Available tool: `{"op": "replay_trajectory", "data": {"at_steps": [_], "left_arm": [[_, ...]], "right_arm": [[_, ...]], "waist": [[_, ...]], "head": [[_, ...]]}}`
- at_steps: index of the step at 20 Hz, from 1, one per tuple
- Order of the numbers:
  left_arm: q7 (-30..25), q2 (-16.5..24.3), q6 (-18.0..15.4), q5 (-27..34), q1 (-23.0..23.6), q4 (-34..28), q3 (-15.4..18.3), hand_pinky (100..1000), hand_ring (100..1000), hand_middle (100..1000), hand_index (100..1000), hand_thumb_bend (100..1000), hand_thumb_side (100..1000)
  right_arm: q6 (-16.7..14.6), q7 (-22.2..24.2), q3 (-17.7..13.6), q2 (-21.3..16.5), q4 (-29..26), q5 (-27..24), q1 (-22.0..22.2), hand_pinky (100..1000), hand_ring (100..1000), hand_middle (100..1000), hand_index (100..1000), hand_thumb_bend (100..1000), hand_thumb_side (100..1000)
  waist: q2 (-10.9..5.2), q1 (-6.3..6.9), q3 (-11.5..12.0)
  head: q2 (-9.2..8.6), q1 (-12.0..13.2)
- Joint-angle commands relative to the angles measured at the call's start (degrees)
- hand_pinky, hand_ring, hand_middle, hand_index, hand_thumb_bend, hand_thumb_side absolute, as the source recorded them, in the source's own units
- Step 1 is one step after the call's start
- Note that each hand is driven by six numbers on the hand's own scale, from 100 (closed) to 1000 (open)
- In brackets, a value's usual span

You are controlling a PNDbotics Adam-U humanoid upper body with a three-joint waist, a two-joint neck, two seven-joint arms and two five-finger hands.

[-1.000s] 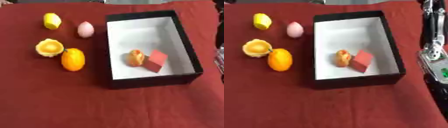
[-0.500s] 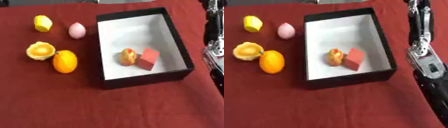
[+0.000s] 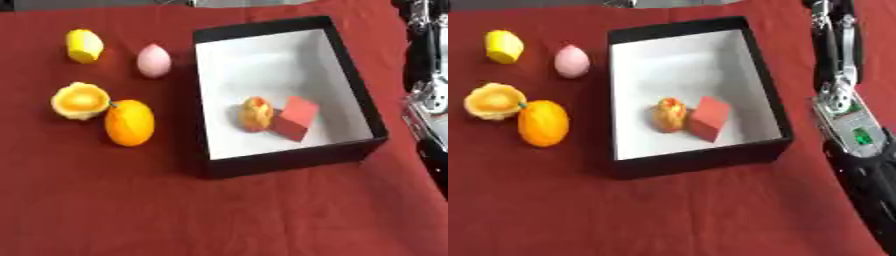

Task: Pick up objects on the table and place them in the box.

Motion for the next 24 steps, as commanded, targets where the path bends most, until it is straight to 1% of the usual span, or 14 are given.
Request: {"op": "replay_trajectory", "data": {"at_steps": [1,2,3,4,6,7,9,10,12,16,17,19,22,24], "left_arm": [[-7.2,11.57,4.35,-3.6,-2.73,-1.4,-4.75,685,781,823,915,525,726],[-10.04,14.56,5.94,-4.71,-3.5,-1.69,-6.56,694,783,824,915,919,614],[-13.23,17.49,7.1,-5.72,-4.03,-2.27,-8.47,699,785,826,916,535,763],[-15.94,20.07,7.99,-6.15,-4.49,-3.07,-10.09,700,786,827,916,535,766],[-21.25,24.77,9.23,-6.26,-5.26,-5.39,-13.27,732,792,835,921,546,795],[-24.8,27.14,9.94,-6.47,-5.39,-6.79,-14.91,743,805,842,923,552,822],[-31.02,30.28,11.28,-7.46,-5.39,-8.72,-16.86,755,809,845,924,565,837],[-33.78,31.22,11.43,-8.38,-5.44,-9.08,-17.59,758,810,846,925,568,840],[-38.94,32.19,11.25,-10.89,-5.25,-9.35,-18.47,775,818,853,931,567,848],[-46.25,33.21,11.54,-17.38,-3.24,-9.43,-18.26,795,825,852,919,627,768],[-47.42,33.32,11.77,-18.65,-2.68,-9.31,-18.03,795,824,846,908,656,726],[-48.93,33.26,12.19,-20.56,-1.75,-8.24,-17.44,797,825,843,903,687,684],[-50.17,32.97,11.89,-21.85,-1.06,-6.06,-16.93,806,834,851,906,734,653],[-50.3,32.67,11.52,-22.79,-1.24,-4.79,-16.59,808,832,839,901,772,611]], "right_arm": [[0.45,0.1,-0.34,-2.37,-0.53,0.25,-0.23,959,824,882,923,100,746],[0.58,0.18,-0.27,-2.51,-0.54,0.27,-0.1,959,822,881,923,100,748],[0.72,0.27,-0.19,-2.63,-0.52,0.28,0.01,959,821,880,923,100,748],[0.82,0.33,-0.13,-2.73,-0.51,0.26,0.1,959,821,879,923,100,748],[1.03,0.5,0.04,-2.87,-0.48,0.19,0.14,959,820,878,923,100,739],[1.11,0.65,0.19,-2.89,-0.5,0.14,0.06,959,820,878,923,100,751],[1.21,0.92,0.4,-2.95,-0.58,0.12,-0.13,959,819,878,923,100,749],[1.24,1.01,0.47,-2.96,-0.61,0.1,-0.22,959,819,878,923,100,749],[1.33,1.14,0.59,-2.92,-0.59,0.07,-0.33,959,819,877,923,100,751],[1.45,1.21,0.6,-3.0,-0.59,0.06,-0.26,959,819,876,923,100,756],[1.47,1.22,0.58,-3.02,-0.59,0.06,-0.23,959,819,876,924,100,757],[1.52,1.22,0.55,-3.06,-0.58,0.03,-0.16,959,819,876,924,100,757],[1.57,1.23,0.53,-3.05,-0.59,-0.01,-0.09,959,818,876,924,100,758],[1.61,1.26,0.55,-3.04,-0.56,-0.06,0.0,960,818,876,924,100,761]], "waist": [[-1.65,0.15,-0.1],[-1.75,0.19,-0.15],[-1.81,0.24,-0.23],[-1.86,0.26,-0.26],[-1.86,0.33,-0.37],[-1.83,0.36,-0.47],[-1.75,0.44,-0.62],[-1.71,0.48,-0.68],[-1.59,0.46,-0.76],[-1.41,0.34,-0.74],[-1.4,0.3,-0.72],[-1.4,0.19,-0.65],[-1.43,0.04,-0.58],[-1.47,-0.04,-0.53]], "head": [[0.29,-0.58],[0.29,-0.71],[0.29,-0.86],[0.29,-0.97],[0.29,-1.06],[0.29,-1.1],[0.29,-1.14],[0.29,-1.14],[0.29,-1.12],[0.29,-0.69],[0.29,-0.54],[0.29,-0.24],[0.29,0.39],[0.29,0.97]]}}
